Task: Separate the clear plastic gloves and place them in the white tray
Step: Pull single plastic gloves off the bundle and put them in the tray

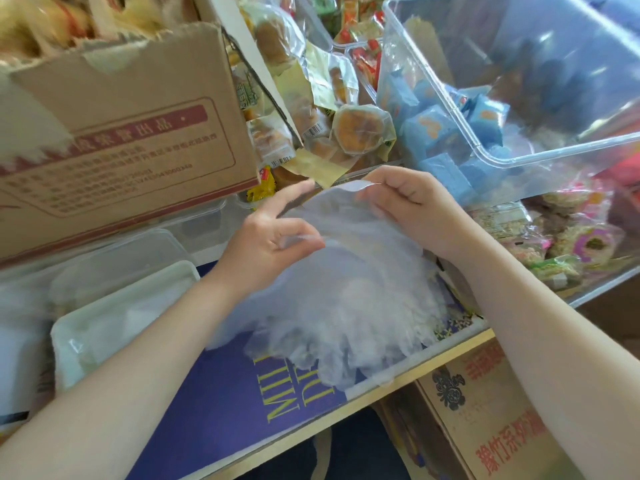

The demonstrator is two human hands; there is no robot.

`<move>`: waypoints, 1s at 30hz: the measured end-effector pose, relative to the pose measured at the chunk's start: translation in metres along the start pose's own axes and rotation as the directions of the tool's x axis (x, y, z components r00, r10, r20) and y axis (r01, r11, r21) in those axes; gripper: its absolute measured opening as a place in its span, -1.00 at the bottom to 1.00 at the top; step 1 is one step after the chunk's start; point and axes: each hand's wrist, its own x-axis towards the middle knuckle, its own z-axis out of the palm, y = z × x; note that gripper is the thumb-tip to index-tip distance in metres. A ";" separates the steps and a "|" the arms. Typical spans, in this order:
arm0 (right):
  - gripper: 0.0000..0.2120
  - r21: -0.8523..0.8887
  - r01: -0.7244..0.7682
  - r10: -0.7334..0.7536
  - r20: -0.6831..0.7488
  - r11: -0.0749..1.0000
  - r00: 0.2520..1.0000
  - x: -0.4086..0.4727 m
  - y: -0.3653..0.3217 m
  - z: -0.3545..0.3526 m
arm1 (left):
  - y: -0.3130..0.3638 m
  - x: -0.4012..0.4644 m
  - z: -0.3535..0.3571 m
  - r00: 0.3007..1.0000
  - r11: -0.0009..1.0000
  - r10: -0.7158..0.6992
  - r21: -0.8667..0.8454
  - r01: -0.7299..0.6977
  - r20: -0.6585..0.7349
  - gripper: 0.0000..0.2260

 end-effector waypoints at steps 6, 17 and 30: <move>-0.76 0.132 -0.114 0.144 -0.241 0.985 0.960 0.008 -0.015 -0.014 | -0.003 -0.009 -0.008 0.995 0.991 -0.094 -0.091 0.098 0.042 -0.82; -0.83 0.140 -0.316 0.342 -0.249 0.938 0.906 0.000 -0.014 -0.026 | -0.028 -0.031 -0.019 0.744 0.806 -0.587 -0.142 0.575 -0.318 -0.84; -0.43 -0.096 -0.149 0.168 0.231 0.984 0.958 -0.026 -0.049 -0.019 | 0.047 -0.014 0.009 0.702 0.872 -0.468 -0.151 0.466 -0.537 -0.77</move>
